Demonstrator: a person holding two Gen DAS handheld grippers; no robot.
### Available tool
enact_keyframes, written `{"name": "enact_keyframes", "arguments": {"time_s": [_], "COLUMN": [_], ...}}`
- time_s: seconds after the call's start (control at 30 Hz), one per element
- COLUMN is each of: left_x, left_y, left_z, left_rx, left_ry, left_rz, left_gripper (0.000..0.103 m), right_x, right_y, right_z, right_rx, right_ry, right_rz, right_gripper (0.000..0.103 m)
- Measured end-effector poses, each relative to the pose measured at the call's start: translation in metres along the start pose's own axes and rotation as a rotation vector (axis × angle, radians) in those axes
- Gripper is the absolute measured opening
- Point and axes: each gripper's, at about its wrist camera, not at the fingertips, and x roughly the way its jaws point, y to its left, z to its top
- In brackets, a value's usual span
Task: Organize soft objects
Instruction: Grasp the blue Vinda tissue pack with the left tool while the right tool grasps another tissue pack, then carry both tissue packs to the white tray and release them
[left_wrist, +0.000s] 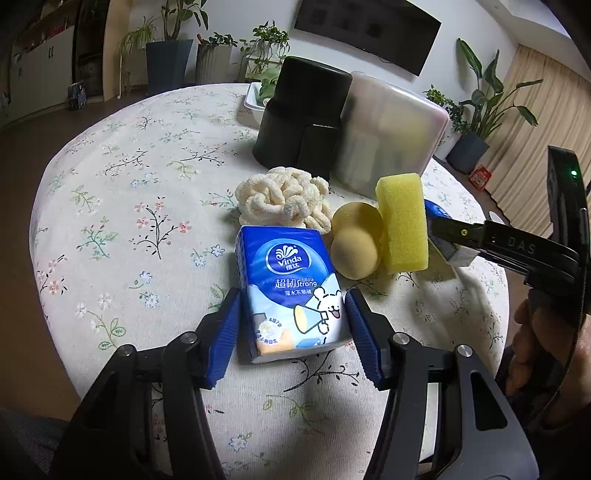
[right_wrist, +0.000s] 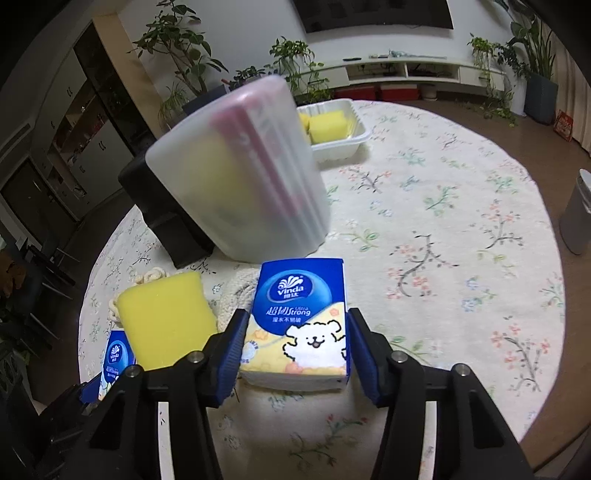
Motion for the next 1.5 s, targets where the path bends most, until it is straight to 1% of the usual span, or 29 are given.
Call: {"name": "enact_keyframes", "arguments": {"time_s": [0.27,0.47,0.73,1.0,1.13,1.23,1.37,1.5], "left_x": [-0.008,-0.015,-0.027,-0.038,-0.047,-0.057,-0.069,-0.074], "left_y": [-0.001,-0.001,-0.001,0.010,0.026,0.040,0.057,0.075], "left_z": [-0.003,-0.004,-0.005,-0.001,0.009,0.023,0.046,0.075], "left_rx": [0.006,0.003,0.006,-0.017,-0.052,-0.070,-0.072,-0.069], "left_ry": [-0.004,-0.008,-0.007,0.001,-0.007,-0.031,-0.067,-0.099], "left_rz": [-0.004,-0.016,-0.051,-0.070,-0.078,-0.072,-0.059,-0.048], "left_gripper": [0.054,0.054,0.054,0.054,0.054,0.054,0.054,0.054], "right_x": [-0.014,-0.023,-0.037,-0.055,-0.063,-0.072,-0.087,-0.101], "right_y": [-0.001,-0.002,-0.005,-0.016,-0.028,-0.038,-0.054,-0.079], "right_z": [-0.006,-0.015,-0.026,-0.032,-0.034,-0.028,-0.015,0.006], "right_rx": [-0.037,-0.051,-0.065,-0.074,-0.059,-0.047,-0.031,-0.023], "right_ry": [-0.008,-0.005,0.001,0.008,0.017,0.006,-0.022,-0.059], "right_rz": [-0.033,-0.035,-0.035,-0.044,-0.047,-0.053,-0.073,-0.124], "right_gripper": [0.056,0.056,0.056,0.056,0.056,0.056,0.056,0.056]}}
